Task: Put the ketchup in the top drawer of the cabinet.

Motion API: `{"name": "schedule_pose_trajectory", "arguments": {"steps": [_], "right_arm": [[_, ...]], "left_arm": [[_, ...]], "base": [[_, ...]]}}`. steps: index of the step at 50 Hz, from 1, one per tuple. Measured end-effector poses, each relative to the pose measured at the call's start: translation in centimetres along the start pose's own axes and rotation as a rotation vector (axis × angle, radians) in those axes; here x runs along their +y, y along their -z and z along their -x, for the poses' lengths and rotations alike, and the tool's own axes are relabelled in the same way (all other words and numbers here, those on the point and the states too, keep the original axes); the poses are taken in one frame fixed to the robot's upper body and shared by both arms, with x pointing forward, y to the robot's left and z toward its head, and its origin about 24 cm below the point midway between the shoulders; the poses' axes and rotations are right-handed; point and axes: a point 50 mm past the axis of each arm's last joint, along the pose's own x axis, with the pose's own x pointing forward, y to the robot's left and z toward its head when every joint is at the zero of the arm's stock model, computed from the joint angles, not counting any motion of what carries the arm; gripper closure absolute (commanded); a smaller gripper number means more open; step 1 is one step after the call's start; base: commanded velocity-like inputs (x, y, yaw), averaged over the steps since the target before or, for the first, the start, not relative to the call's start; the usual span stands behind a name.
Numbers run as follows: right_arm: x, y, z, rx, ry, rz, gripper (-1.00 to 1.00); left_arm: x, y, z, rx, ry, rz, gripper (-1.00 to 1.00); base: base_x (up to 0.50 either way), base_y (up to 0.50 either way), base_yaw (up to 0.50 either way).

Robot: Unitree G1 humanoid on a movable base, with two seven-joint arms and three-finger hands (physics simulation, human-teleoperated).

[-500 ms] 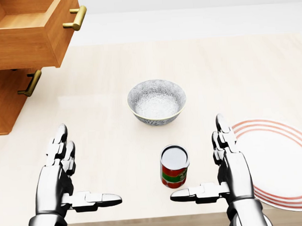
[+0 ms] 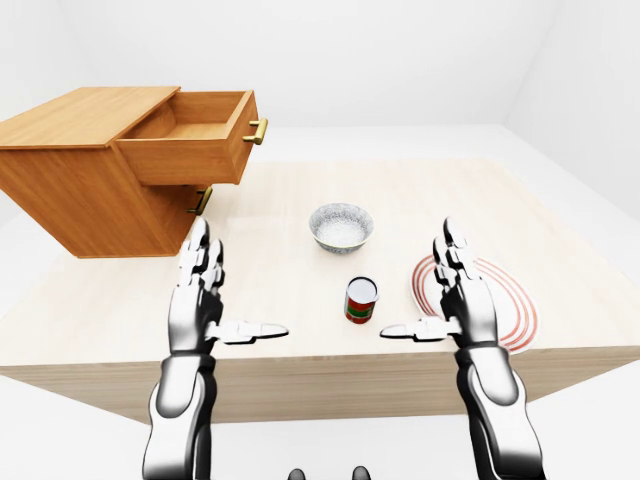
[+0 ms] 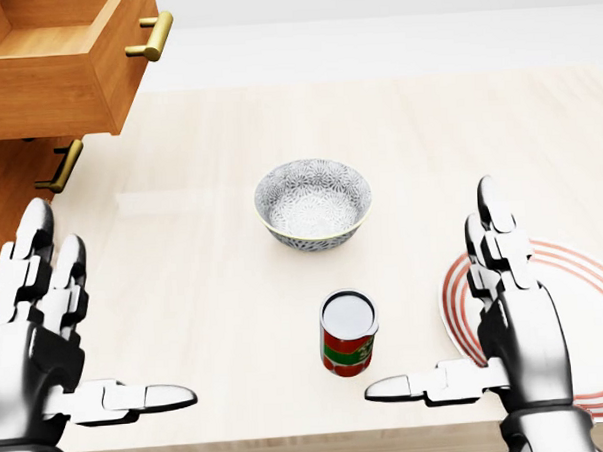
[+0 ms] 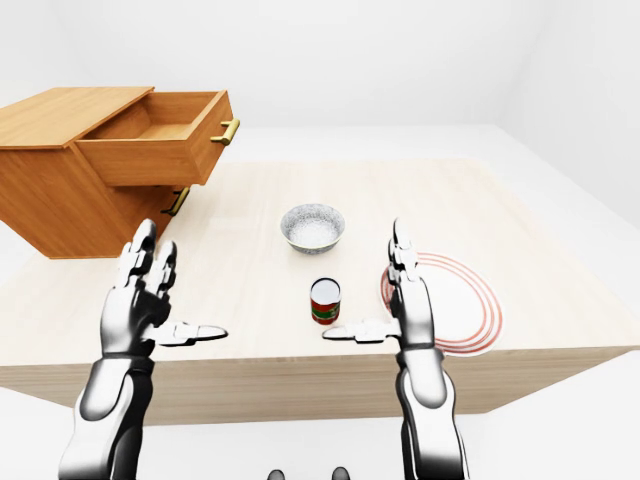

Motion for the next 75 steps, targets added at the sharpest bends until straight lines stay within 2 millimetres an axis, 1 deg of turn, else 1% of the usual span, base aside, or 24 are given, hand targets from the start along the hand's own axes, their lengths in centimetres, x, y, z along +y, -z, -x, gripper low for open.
{"name": "schedule_pose_trajectory", "arguments": {"steps": [14,22,27,38,53,60,66,75], "right_arm": [[-0.6,-5.1,2.7,-0.187,0.022,0.054,-1.00],[-0.4,-7.2,4.2,-0.258,0.023,0.083,-1.00],[-0.5,-8.2,4.8,-0.293,0.026,0.083,-1.00],[-0.4,-9.1,5.5,-0.321,0.016,0.081,-1.00],[-0.3,-9.5,5.9,-0.333,-0.005,0.084,-1.00],[-0.3,-9.3,5.9,-0.321,-0.005,0.083,-1.00],[-0.4,-8.7,5.8,-0.294,0.001,0.083,-1.00],[-0.4,-8.2,5.6,-0.273,0.009,0.086,-1.00]], "left_arm": [[1.6,-6.5,2.1,-0.270,-0.030,-0.007,-1.00],[2.1,-8.8,3.4,-0.371,-0.043,-0.017,-1.00],[2.4,-9.8,4.1,-0.415,-0.050,-0.019,-1.00],[2.7,-10.7,4.9,-0.454,-0.057,-0.020,-1.00],[3.0,-11.2,5.2,-0.483,-0.056,-0.010,-1.00],[3.0,-11.2,5.3,-0.481,-0.054,-0.008,-1.00],[3.0,-11.1,5.3,-0.477,-0.052,-0.007,-1.00],[2.9,-10.9,5.2,-0.465,-0.049,-0.004,-1.00]], "base": [[0.00,0.00,0.00],[0.00,0.00,0.00],[0.35,0.00,0.00],[0.49,0.00,0.00],[0.50,0.00,0.00],[0.50,0.00,0.00],[0.47,0.00,0.00],[0.00,0.00,0.00]]}}
